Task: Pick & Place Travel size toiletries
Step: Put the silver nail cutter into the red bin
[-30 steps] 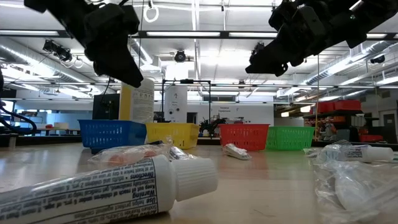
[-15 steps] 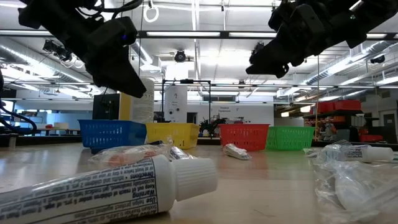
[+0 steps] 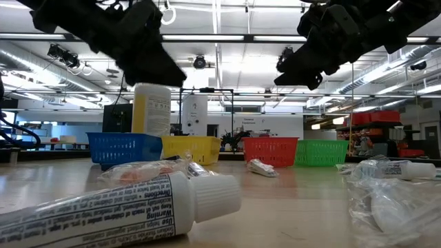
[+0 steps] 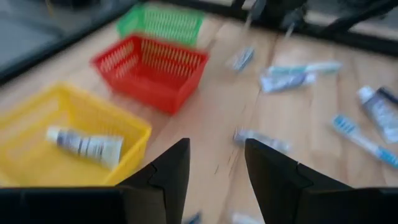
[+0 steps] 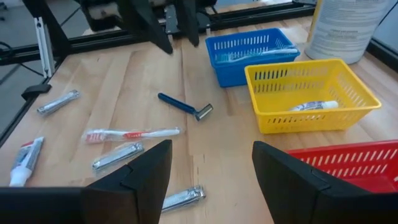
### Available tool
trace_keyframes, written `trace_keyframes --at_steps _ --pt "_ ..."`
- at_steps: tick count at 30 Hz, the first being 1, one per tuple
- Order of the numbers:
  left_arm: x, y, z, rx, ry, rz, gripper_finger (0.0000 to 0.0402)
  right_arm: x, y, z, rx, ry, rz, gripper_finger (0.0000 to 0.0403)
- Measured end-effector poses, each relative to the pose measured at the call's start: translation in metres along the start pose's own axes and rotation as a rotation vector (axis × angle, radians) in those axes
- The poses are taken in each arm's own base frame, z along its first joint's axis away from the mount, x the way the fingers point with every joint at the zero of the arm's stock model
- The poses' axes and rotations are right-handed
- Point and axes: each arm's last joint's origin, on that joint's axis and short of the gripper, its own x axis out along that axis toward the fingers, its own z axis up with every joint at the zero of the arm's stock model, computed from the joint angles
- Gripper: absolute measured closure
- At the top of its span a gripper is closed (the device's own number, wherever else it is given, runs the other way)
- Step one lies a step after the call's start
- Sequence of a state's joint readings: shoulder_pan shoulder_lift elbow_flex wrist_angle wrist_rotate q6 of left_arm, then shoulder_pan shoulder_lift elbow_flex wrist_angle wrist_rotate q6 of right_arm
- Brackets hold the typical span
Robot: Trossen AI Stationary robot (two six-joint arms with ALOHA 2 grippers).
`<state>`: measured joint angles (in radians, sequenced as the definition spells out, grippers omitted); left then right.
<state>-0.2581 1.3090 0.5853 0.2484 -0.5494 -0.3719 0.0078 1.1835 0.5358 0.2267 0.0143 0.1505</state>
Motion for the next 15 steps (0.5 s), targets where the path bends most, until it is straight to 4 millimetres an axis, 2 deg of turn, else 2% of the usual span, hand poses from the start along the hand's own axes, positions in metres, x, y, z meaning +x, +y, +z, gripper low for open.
trace_keyframes --at_steps 8,15 --pt "-0.001 -0.004 0.016 0.045 -0.15 -0.027 0.0237 0.0 0.003 0.0 -0.002 0.008 0.061 0.0168" --pt "-0.001 -0.004 0.017 0.054 -0.153 -0.032 0.0237 0.0 0.008 -0.001 -0.012 0.011 0.086 0.0168"
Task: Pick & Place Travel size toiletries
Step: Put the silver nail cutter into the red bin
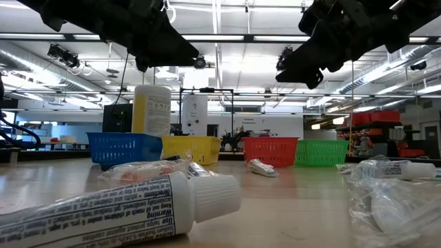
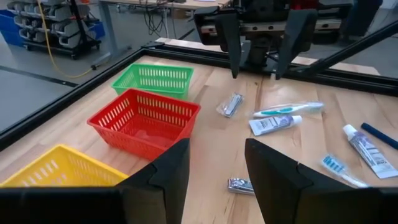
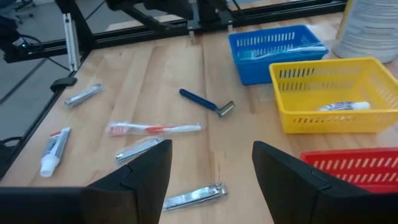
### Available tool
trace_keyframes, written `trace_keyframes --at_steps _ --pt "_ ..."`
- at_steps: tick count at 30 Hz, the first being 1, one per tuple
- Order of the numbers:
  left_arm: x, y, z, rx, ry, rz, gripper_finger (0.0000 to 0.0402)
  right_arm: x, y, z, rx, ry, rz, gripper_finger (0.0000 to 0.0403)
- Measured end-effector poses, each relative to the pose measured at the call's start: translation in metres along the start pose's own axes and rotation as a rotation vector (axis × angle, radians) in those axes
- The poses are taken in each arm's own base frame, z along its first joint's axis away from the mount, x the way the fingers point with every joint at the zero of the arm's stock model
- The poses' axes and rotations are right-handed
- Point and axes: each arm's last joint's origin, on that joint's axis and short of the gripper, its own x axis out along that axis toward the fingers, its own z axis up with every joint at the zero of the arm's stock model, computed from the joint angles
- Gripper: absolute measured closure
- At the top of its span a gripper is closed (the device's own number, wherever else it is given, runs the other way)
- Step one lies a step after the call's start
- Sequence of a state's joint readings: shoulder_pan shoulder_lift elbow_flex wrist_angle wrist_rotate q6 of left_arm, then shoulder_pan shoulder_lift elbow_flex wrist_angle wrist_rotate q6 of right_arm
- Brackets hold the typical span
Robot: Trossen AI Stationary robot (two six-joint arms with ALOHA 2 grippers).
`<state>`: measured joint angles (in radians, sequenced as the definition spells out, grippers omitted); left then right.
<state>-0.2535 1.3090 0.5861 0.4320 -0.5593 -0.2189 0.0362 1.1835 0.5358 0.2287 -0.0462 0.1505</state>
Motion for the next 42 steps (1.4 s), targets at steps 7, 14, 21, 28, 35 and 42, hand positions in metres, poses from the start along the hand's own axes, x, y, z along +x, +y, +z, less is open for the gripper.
trace_keyframes --at_steps 7,14,21,28,35,42 --pt "0.001 0.002 0.0 0.054 0.001 0.005 0.0237 0.007 0.009 0.001 0.031 -0.042 0.041 0.0168" --pt "0.007 0.011 0.002 0.03 0.014 -0.026 0.0237 0.03 0.042 -0.006 0.108 -0.012 0.161 0.0182" --pt "0.011 0.018 0.003 0.017 0.021 -0.04 0.0237 0.06 0.07 0.02 0.186 0.197 0.075 0.0193" --pt "0.012 0.019 0.003 0.017 0.026 -0.038 0.0237 0.093 0.07 0.015 0.329 0.36 -0.13 0.0193" --pt "0.011 0.018 0.001 0.023 0.05 -0.089 0.0237 0.118 0.057 -0.017 0.317 0.464 -0.244 0.0193" --pt "0.011 0.018 0.001 0.024 0.052 -0.086 0.0237 0.117 0.044 -0.021 0.327 0.451 -0.396 0.0193"
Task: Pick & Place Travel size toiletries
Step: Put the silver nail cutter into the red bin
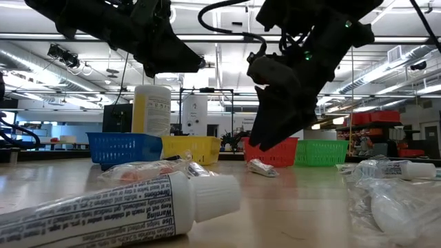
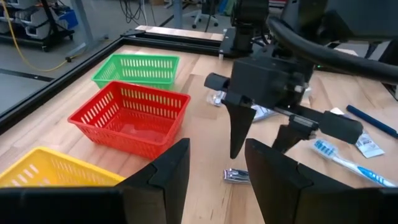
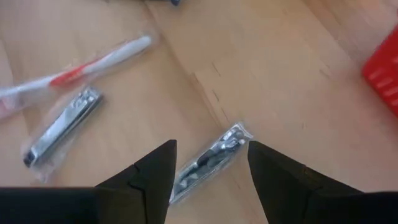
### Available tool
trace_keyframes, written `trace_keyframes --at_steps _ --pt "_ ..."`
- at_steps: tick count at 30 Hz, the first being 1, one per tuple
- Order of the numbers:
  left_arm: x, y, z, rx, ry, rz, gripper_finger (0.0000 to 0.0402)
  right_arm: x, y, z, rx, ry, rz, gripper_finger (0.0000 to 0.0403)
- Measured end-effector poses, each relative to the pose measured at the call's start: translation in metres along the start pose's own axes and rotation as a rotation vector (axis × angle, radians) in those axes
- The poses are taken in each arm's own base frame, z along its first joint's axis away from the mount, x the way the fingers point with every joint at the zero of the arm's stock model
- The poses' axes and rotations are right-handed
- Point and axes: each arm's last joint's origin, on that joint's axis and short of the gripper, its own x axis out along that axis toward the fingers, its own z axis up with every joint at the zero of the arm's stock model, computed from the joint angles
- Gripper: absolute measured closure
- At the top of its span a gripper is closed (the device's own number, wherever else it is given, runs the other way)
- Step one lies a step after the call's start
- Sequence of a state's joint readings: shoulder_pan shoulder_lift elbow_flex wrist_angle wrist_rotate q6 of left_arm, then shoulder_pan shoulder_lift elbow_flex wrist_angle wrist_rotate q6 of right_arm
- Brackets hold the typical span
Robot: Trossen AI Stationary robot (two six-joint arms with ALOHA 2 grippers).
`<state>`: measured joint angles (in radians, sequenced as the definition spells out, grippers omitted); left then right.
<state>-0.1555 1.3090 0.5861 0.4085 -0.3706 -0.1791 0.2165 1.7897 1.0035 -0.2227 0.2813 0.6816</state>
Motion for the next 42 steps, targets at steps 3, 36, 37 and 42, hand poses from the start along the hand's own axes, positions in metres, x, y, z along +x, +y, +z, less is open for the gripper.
trace_keyframes --at_steps 3,36,37,42 --pt "0.0 0.0 0.0 0.0 -0.001 0.002 0.0237 0.003 0.0 0.0 0.021 -0.003 0.003 0.0193" --pt "0.0 0.0 0.0 0.01 0.004 0.014 0.0237 0.035 -0.002 -0.02 0.036 0.033 -0.11 0.0315" --pt "0.0 0.0 0.0 0.013 0.004 0.014 0.0237 0.035 -0.003 -0.019 0.037 0.035 -0.108 0.032" --pt "-0.003 0.002 0.001 0.033 -0.005 0.061 0.0237 0.032 -0.003 -0.019 0.027 0.05 -0.096 0.0328"
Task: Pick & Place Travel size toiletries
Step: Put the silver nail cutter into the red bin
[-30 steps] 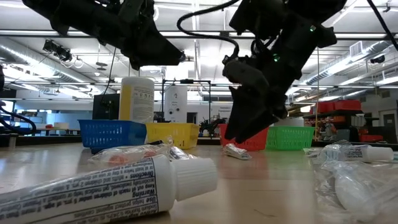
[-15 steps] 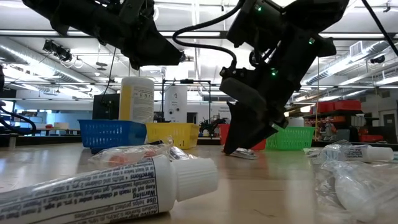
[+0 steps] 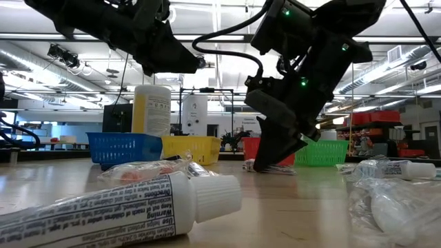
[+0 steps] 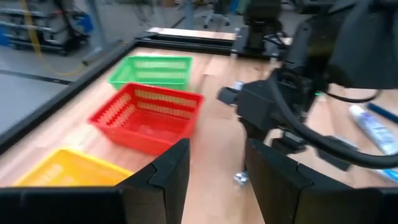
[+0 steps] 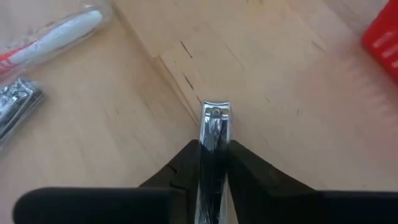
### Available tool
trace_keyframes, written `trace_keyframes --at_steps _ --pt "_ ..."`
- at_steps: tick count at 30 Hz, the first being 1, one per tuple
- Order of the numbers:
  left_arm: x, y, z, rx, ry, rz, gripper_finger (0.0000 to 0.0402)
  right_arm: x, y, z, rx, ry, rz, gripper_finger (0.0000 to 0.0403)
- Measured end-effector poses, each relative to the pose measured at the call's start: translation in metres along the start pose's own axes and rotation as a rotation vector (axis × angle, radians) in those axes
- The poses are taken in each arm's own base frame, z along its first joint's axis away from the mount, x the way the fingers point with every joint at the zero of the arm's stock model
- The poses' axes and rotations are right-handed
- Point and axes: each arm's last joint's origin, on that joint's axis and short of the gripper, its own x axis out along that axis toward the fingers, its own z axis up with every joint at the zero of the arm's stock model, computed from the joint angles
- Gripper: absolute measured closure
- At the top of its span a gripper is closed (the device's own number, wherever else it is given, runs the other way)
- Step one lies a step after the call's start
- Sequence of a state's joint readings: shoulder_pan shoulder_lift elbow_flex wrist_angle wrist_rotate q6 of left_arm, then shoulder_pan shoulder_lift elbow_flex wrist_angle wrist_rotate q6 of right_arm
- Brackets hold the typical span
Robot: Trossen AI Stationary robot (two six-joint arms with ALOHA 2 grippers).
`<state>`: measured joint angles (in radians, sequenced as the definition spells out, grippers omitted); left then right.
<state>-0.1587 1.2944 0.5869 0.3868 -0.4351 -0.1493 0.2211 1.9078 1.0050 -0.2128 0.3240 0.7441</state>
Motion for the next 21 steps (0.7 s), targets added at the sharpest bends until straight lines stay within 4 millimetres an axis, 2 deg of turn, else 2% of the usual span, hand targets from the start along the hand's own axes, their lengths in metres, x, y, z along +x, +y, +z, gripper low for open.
trace_keyframes --at_steps 3,6,10,16,21 --pt "-0.008 0.003 0.004 -0.006 -0.002 0.042 0.0237 -0.007 -0.001 0.002 0.001 0.012 0.011 0.0329" --pt "-0.018 0.008 0.008 -0.042 0.018 0.053 0.0237 -0.022 -0.006 0.004 -0.01 0.03 0.014 0.033" --pt "-0.032 0.014 0.013 -0.062 0.026 0.076 0.0237 -0.055 -0.011 0.025 0.004 -0.124 -0.003 0.033" --pt "-0.041 0.019 0.018 -0.052 0.013 0.105 0.0237 -0.091 -0.037 0.057 0.022 -0.363 -0.164 0.033" --pt "-0.04 0.019 0.016 -0.026 0.024 0.107 0.0237 -0.084 -0.069 0.078 0.086 -0.388 -0.261 0.033"
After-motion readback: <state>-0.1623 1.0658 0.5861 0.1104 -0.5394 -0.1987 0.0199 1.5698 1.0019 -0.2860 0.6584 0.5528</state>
